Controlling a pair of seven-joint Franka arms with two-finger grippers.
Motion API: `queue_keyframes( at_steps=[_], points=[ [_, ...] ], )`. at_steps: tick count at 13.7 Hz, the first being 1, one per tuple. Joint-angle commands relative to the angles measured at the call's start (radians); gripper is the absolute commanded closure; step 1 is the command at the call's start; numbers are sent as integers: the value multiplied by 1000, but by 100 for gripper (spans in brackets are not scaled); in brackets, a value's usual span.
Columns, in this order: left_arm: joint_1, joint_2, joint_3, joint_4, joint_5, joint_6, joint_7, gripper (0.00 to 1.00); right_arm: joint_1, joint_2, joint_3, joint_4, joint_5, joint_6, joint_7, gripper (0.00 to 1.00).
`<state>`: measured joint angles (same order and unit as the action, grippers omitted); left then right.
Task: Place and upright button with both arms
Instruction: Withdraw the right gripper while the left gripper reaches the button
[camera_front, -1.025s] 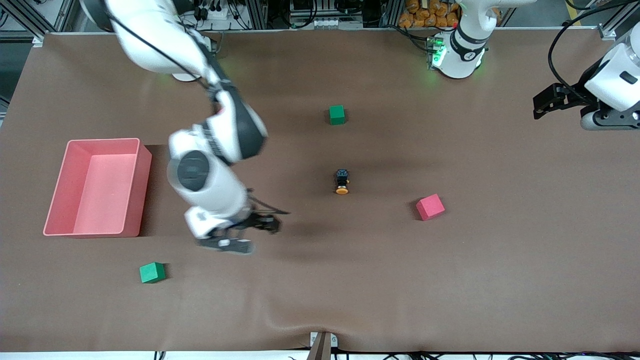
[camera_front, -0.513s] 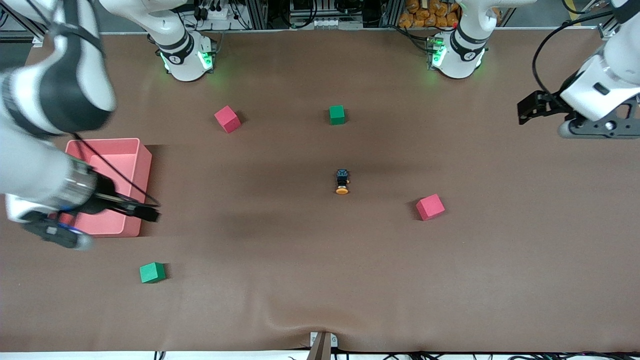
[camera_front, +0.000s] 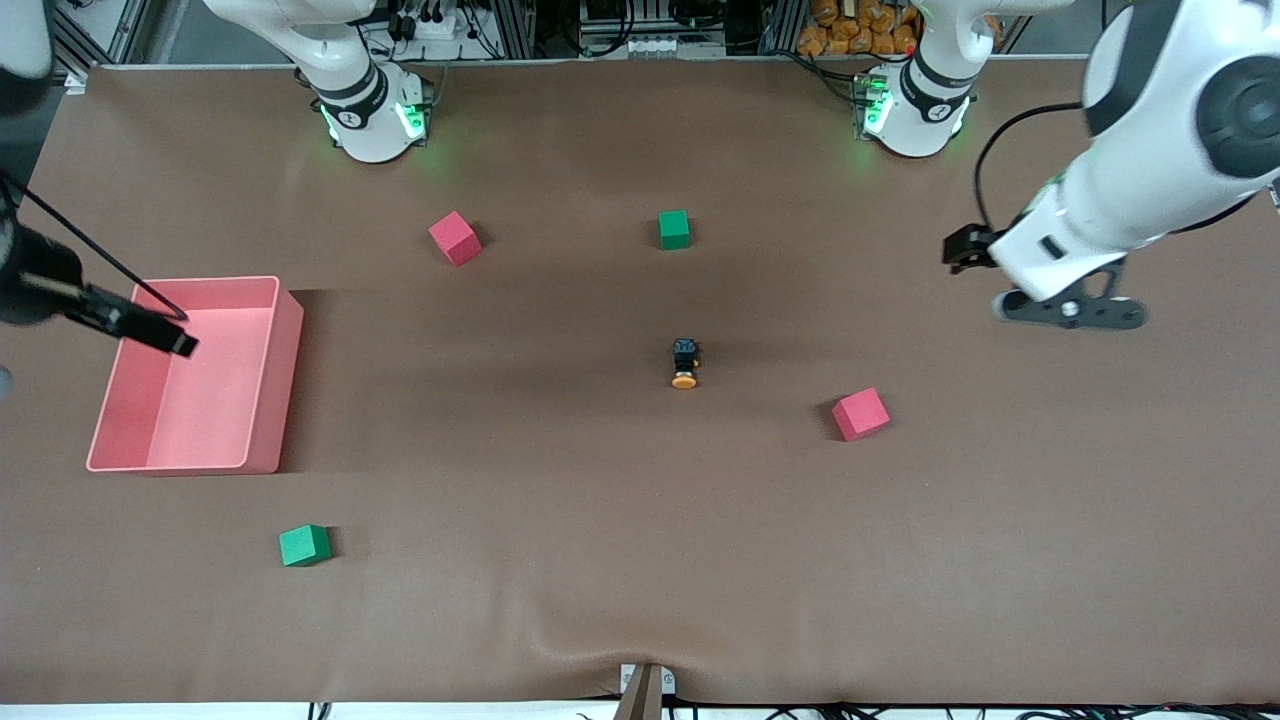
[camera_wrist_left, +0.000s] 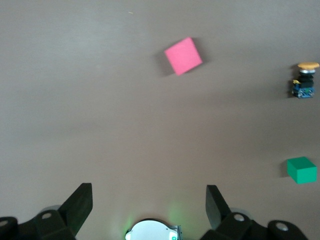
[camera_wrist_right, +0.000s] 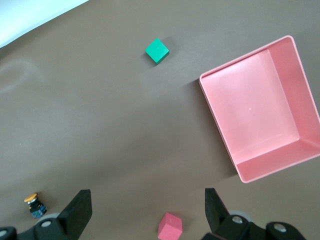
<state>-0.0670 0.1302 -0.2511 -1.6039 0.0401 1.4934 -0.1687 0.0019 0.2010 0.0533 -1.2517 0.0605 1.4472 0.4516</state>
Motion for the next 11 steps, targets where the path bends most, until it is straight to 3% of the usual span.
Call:
queue_keyframes(
  at_steps=[1, 4, 11],
  points=[
    [-81, 98, -20, 56, -6, 8, -143, 0, -28, -217, 33, -303, -15, 117, -19, 0],
    [-166, 195, -20, 68, -6, 10, -247, 0, -25, -247, 34, -330, -11, 108, -37, 0],
    [-283, 481, -22, 283, -17, 54, -316, 0, -37, -216, 31, -240, -36, 87, -154, 0]
  ],
)
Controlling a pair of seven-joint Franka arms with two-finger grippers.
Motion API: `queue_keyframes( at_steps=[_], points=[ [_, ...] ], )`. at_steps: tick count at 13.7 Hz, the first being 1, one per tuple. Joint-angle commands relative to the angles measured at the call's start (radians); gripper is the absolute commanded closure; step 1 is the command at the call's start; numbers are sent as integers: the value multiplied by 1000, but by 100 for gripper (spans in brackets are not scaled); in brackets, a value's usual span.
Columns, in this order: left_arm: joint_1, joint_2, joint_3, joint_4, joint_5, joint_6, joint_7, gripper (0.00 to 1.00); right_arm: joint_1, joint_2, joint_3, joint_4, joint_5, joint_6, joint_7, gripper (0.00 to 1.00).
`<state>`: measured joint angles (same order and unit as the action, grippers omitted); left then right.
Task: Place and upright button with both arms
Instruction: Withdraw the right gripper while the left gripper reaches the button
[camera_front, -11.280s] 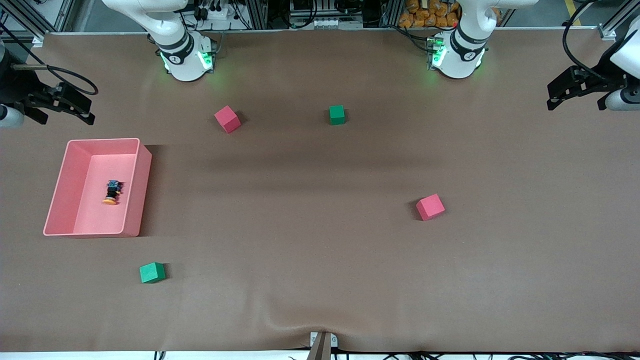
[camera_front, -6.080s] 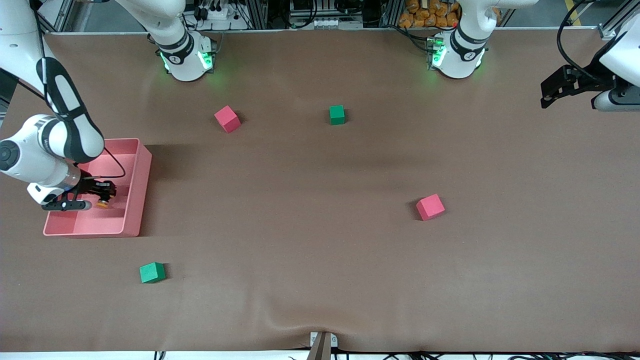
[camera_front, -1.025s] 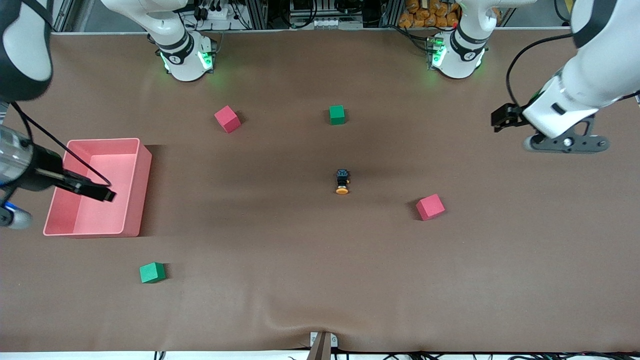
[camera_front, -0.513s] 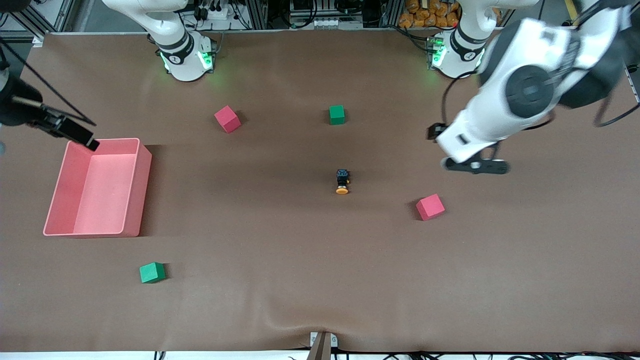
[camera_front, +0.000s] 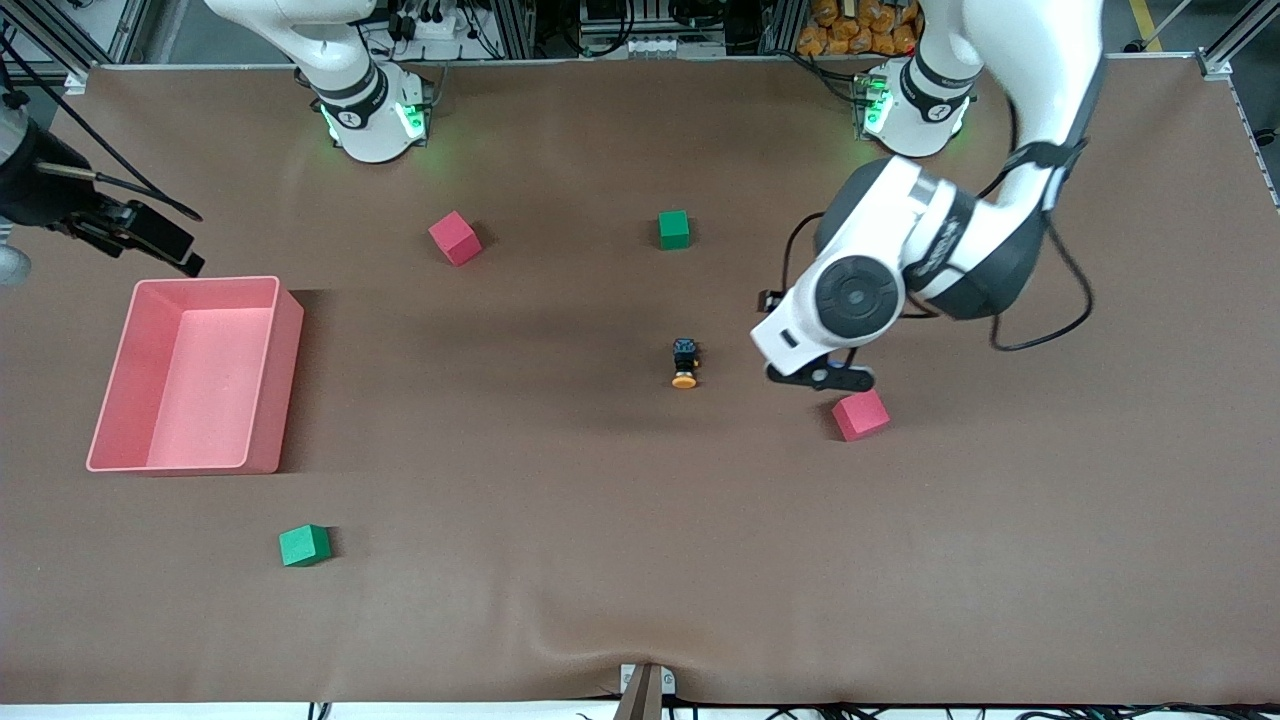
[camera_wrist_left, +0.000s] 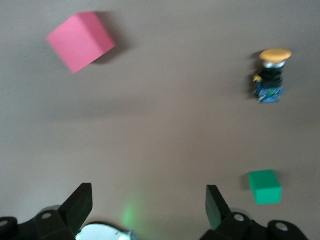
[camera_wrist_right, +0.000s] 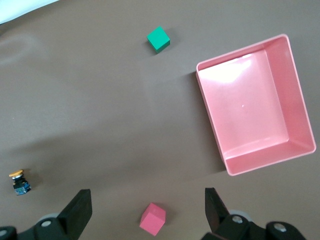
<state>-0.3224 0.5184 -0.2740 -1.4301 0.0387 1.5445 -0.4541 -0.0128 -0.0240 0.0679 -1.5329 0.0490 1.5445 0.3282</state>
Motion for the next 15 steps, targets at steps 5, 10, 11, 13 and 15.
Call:
queue_keyframes(
  at_steps=[5, 10, 11, 13, 15],
  points=[
    [-87, 205, 6, 120, -79, 212, -73, 0, -7, 9, 24, 54, -95, -23, -35, 0],
    [-112, 294, 2, 157, -141, 246, -92, 0, -9, 9, 23, 54, -66, -49, -177, 0],
    [-115, 310, 1, 171, -158, 256, -92, 0, -9, 7, 23, 54, -64, -53, -217, 0],
    [-142, 339, 5, 187, -166, 266, -92, 0, -10, 9, 21, 56, -66, -67, -247, 0],
    [-156, 359, 12, 188, -166, 287, -93, 0, -12, 9, 21, 56, -64, -67, -248, 0]
  ],
)
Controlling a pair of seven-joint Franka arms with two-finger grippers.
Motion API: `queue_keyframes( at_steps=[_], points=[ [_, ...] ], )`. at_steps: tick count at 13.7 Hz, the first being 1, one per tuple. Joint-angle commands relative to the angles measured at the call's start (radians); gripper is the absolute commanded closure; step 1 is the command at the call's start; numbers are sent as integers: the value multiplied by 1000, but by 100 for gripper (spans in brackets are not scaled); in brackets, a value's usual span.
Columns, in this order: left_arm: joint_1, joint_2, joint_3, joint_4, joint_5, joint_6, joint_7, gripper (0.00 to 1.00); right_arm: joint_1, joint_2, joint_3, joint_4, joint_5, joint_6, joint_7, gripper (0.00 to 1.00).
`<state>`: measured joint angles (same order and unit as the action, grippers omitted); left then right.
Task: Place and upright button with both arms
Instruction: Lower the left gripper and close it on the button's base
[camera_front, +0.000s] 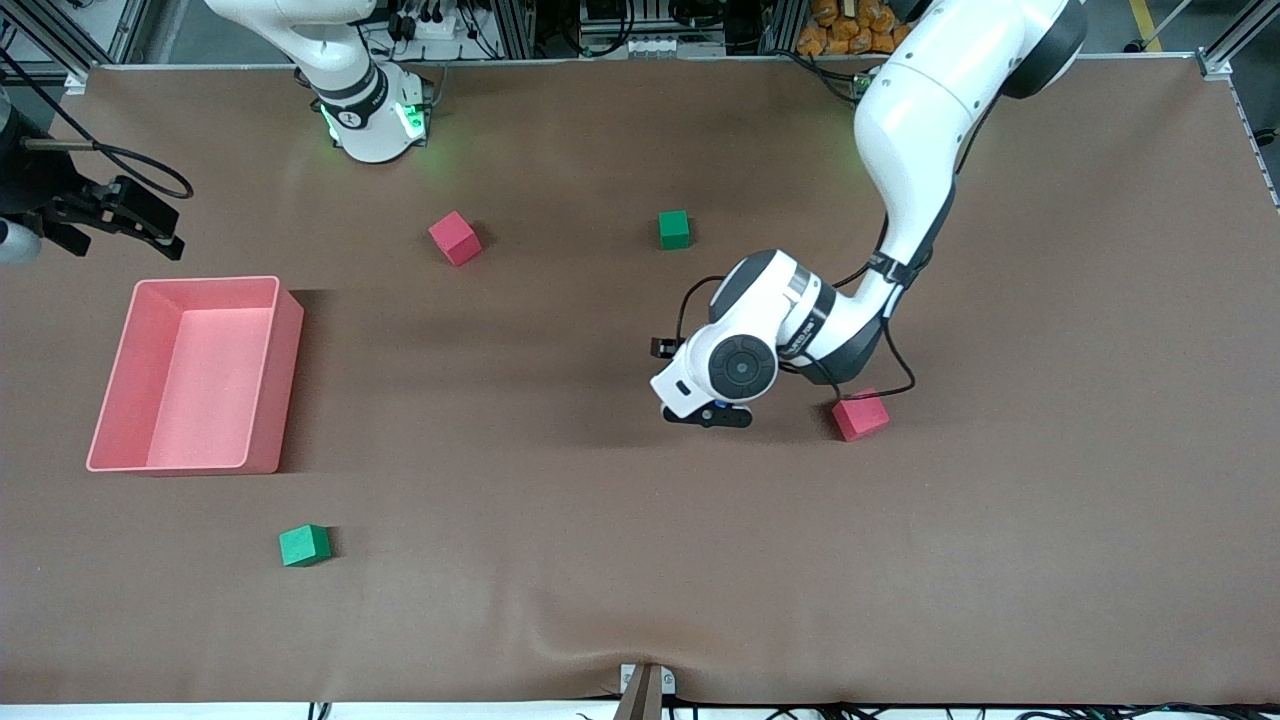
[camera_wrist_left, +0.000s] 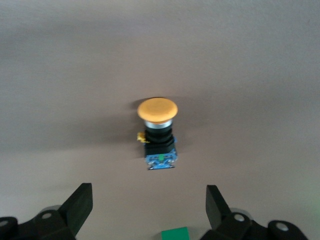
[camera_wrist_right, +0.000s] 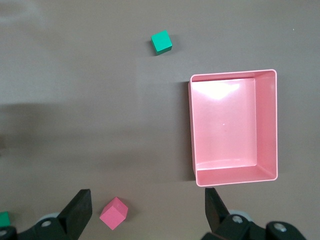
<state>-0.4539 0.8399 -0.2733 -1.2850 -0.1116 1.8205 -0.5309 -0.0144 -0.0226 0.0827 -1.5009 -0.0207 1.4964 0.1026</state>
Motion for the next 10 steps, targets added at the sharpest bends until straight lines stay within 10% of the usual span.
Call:
queue_keyframes(
  at_steps=[1, 10],
  points=[
    [-26, 45, 11, 44, -16, 16, -17, 0, -10, 7, 6, 25, 4, -19, -23, 0],
    [-106, 65, 92, 44, -13, 20, -12, 14, -10, 1, 2, 65, 7, -137, -21, 0]
  ],
)
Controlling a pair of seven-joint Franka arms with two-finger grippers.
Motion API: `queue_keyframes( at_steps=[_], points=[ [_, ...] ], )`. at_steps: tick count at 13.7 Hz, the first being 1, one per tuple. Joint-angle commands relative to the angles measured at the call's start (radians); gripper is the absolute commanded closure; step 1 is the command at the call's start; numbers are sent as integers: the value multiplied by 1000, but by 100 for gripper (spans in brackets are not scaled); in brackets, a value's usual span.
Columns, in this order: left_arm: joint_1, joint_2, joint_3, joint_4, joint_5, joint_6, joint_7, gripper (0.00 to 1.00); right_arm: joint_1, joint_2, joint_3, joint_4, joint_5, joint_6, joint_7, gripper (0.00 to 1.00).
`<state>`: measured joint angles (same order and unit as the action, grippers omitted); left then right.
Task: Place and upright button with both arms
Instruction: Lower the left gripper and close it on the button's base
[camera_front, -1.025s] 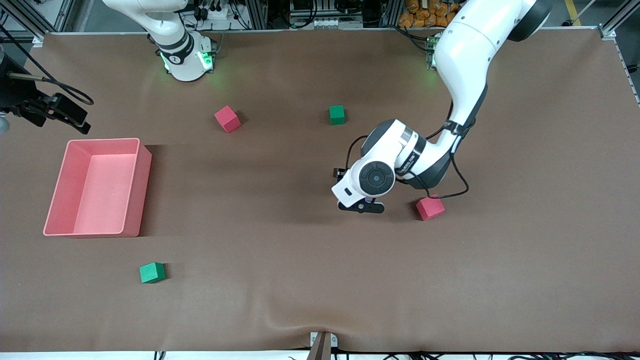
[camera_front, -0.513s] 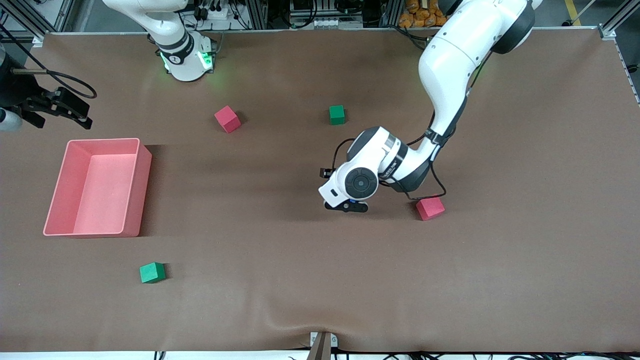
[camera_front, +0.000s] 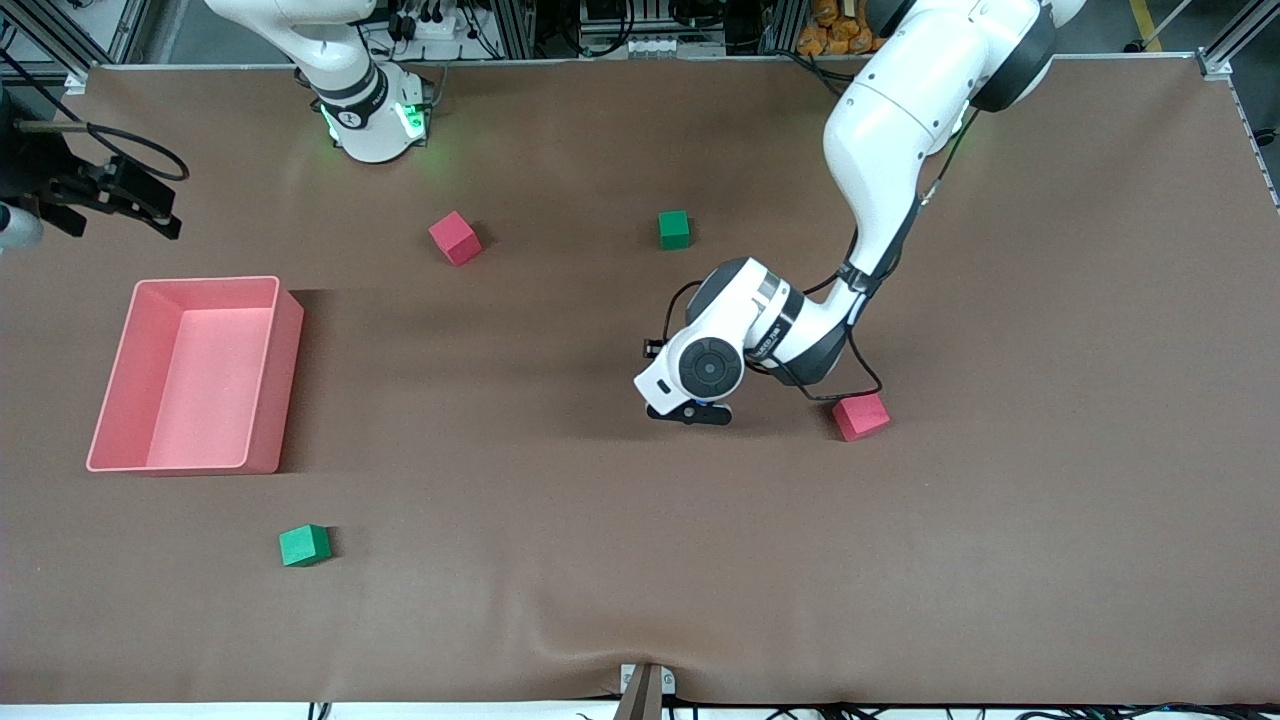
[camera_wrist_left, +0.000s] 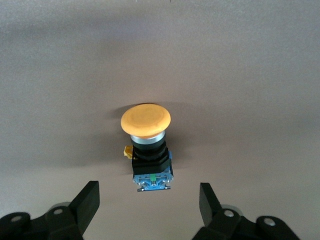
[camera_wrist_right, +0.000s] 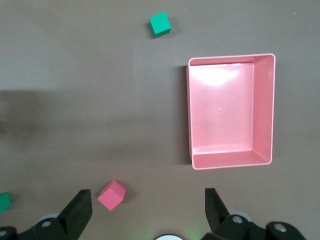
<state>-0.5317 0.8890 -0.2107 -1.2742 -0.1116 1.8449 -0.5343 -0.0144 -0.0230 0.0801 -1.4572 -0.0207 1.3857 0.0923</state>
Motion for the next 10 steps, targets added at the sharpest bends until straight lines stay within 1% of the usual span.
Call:
queue_keyframes(
  at_steps=[1, 5, 7, 8, 9, 10],
  points=[
    [-34, 16, 31, 33, -13, -3, -6, 14, -10, 2, 4, 21, 7, -25, -11, 0],
    [-42, 37, 33, 33, -8, 20, 13, 14, -6, 15, 4, 18, 7, 4, -13, 0],
    [-41, 44, 33, 33, -6, 20, 28, 18, -10, 15, 6, 18, 16, 13, -14, 0],
    [-42, 45, 37, 33, -6, 20, 28, 19, -15, 15, 3, 18, 40, 18, -16, 0],
    [-48, 47, 48, 33, -6, 20, 28, 21, -18, 15, 3, 18, 47, 18, -17, 0],
    [-60, 48, 56, 33, -6, 20, 28, 21, -18, 15, 3, 18, 47, 18, -17, 0]
  ],
)
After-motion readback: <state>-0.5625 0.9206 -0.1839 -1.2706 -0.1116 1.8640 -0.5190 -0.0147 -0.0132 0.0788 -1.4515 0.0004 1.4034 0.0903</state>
